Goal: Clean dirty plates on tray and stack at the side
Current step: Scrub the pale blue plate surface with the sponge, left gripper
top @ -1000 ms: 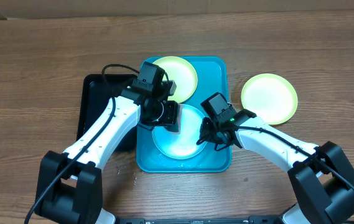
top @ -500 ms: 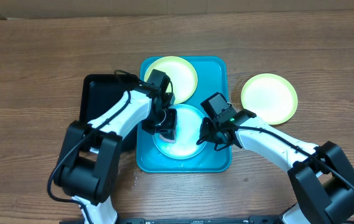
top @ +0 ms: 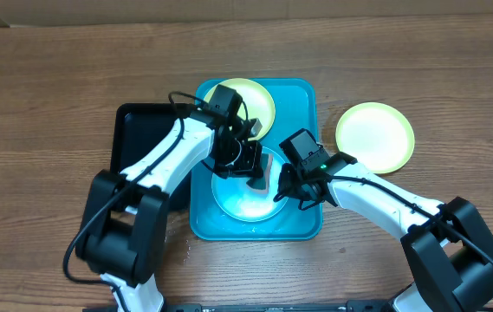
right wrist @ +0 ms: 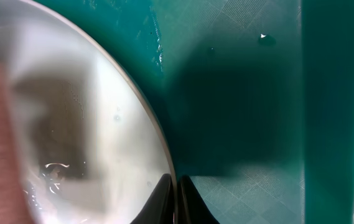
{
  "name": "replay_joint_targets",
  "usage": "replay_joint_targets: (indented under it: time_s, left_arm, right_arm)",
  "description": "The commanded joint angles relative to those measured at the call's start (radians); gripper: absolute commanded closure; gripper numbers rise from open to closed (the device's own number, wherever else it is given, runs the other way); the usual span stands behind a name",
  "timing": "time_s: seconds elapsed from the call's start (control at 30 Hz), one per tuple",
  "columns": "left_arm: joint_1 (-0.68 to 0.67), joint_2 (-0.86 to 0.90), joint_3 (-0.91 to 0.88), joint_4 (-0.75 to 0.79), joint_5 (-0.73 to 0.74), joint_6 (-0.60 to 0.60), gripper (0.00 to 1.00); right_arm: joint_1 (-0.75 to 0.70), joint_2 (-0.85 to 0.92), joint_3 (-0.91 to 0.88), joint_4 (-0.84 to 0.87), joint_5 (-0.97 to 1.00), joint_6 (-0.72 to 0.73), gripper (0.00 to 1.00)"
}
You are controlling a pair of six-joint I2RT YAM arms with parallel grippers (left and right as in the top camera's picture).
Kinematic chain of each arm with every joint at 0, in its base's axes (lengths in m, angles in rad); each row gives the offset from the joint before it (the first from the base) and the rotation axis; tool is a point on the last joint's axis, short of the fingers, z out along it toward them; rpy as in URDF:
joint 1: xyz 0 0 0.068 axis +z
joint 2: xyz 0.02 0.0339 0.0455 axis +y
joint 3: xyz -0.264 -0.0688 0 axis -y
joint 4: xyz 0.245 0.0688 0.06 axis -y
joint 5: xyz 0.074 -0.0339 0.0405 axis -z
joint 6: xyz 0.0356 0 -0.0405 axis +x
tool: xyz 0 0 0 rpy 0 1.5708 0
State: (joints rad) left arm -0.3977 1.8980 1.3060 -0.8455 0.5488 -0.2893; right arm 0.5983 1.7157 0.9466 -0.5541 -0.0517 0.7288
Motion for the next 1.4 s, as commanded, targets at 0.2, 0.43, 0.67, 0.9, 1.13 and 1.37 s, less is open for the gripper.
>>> replay_joint_targets:
  time_s: [0.2, 0.43, 0.67, 0.9, 1.13, 1.37]
  left_arm:
    - [-0.012, -0.079, 0.037, -0.112, -0.352, -0.028, 0.96]
    - [-0.021, -0.056, 0.029, -0.124, -0.383, -0.033, 0.96]
    - [-0.03, -0.009, 0.006, -0.119, -0.41, -0.06, 0.96]
    - [-0.035, 0.069, -0.021, -0.095, -0.42, -0.078, 0.96]
    - [-0.066, 0.13, -0.021, -0.066, -0.189, -0.065, 0.96]
    - [-0.065, 0.097, 0.013, -0.026, 0.022, -0.021, 0.96]
  right_arm:
    - [0.002, -0.01, 0.008, 0.007, 0.006, 0.001, 0.96]
    - [0.002, -0.01, 0.008, 0.007, 0.006, 0.001, 0.96]
    - [0.002, -0.01, 0.008, 0.007, 0.006, 0.001, 0.96]
    - [0.002, -0.01, 0.008, 0.007, 0.006, 0.001, 0.96]
    - [0.002, -0.01, 0.008, 0.007, 0.006, 0.001, 0.96]
    - [0.002, -0.01, 0.008, 0.007, 0.006, 0.001, 0.96]
